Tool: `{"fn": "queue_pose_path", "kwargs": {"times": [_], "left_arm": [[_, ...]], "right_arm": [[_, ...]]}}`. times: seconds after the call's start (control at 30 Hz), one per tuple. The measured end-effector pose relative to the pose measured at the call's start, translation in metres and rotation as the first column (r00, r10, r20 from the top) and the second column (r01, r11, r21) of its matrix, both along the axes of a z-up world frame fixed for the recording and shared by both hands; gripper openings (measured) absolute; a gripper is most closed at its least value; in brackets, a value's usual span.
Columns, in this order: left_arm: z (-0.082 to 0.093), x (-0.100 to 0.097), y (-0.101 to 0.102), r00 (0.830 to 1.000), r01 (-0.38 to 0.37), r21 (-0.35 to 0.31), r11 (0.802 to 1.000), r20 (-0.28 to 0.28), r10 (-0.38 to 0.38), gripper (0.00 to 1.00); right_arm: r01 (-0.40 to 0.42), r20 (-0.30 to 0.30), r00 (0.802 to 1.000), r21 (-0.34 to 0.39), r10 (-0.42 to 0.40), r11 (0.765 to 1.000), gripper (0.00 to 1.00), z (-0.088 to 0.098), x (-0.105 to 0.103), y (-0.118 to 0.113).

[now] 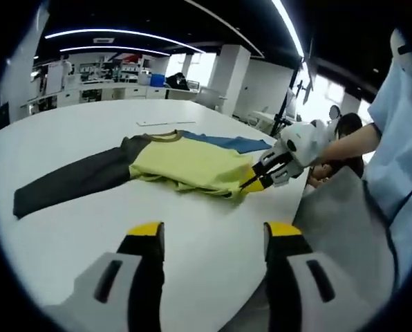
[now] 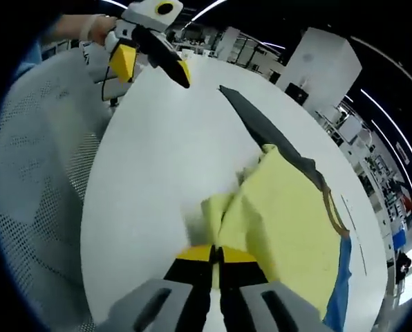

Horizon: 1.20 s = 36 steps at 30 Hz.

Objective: Fold the garment on the visible template until the final outline fits inside the template.

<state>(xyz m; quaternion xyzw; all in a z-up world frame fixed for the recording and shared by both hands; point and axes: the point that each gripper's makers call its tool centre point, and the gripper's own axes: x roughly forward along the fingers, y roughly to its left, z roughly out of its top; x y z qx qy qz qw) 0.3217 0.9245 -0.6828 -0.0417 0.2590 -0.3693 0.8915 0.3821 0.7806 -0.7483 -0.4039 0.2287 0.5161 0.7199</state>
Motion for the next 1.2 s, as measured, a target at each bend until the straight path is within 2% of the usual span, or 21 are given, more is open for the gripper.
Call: {"fn": "queue_pose_path", "kwargs": {"times": [0.03,0.07,0.1,0.17,0.27,0.37,0.47,0.57,0.67,0.8,0.9,1.2], "left_arm": [[0.0,0.001,0.0,1.0,0.0,-0.003,1.0,0.002,0.0,0.54],[0.001,0.001,-0.001,1.0,-0.001,-0.005,1.0,0.003,0.001,0.54],[0.001,0.002,-0.001,1.0,-0.003,-0.009,1.0,0.004,0.003,0.54],[0.002,0.003,-0.002,1.0,-0.002,-0.015,1.0,0.005,0.002,0.54],[0.001,0.005,-0.005,1.0,0.005,-0.02,1.0,0.005,-0.005,0.54],[-0.001,0.007,-0.006,1.0,0.008,-0.024,1.0,0.003,-0.008,0.53],[-0.002,0.009,-0.007,1.0,0.014,-0.029,0.999,-0.001,-0.014,0.53],[-0.003,0.011,-0.009,1.0,0.021,-0.031,0.999,-0.004,-0.021,0.52],[-0.004,0.015,-0.009,1.0,0.023,-0.034,0.999,-0.007,-0.023,0.51],[-0.005,0.018,-0.009,1.0,0.027,-0.036,0.999,-0.014,-0.027,0.51],[-0.007,0.02,-0.009,0.999,0.028,-0.035,0.999,-0.02,-0.029,0.49],[-0.013,0.029,-0.018,0.998,0.044,-0.042,0.998,-0.044,-0.045,0.48]], "right_arm": [[0.008,-0.003,1.0,0.005,-0.008,1.0,0.0,0.004,0.003,-0.001],[0.048,-0.034,0.998,0.034,-0.047,0.998,0.0,0.011,0.006,-0.001],[0.072,-0.034,0.997,0.066,-0.07,0.995,0.0,0.024,0.014,-0.001],[0.087,0.006,0.996,0.082,-0.087,0.993,0.0,0.046,0.034,-0.005],[0.138,0.015,0.99,0.131,-0.141,0.982,0.0,0.076,0.061,-0.009],[0.167,0.024,0.985,0.157,-0.173,0.973,0.0,0.098,0.087,-0.013],[0.186,0.023,0.981,0.169,-0.192,0.968,0.0,0.107,0.11,-0.017],[0.208,0.04,0.976,0.144,-0.215,0.968,0.0,0.104,0.136,-0.025],[0.244,0.018,0.968,0.132,-0.249,0.961,0.0,0.092,0.157,-0.028],[0.233,0.048,0.97,0.079,-0.238,0.969,0.0,0.075,0.176,-0.031],[0.273,-0.001,0.962,0.092,-0.275,0.957,0.0,0.062,0.192,-0.031],[0.324,-0.02,0.946,0.066,-0.323,0.944,0.0,0.028,0.225,-0.033]]}}
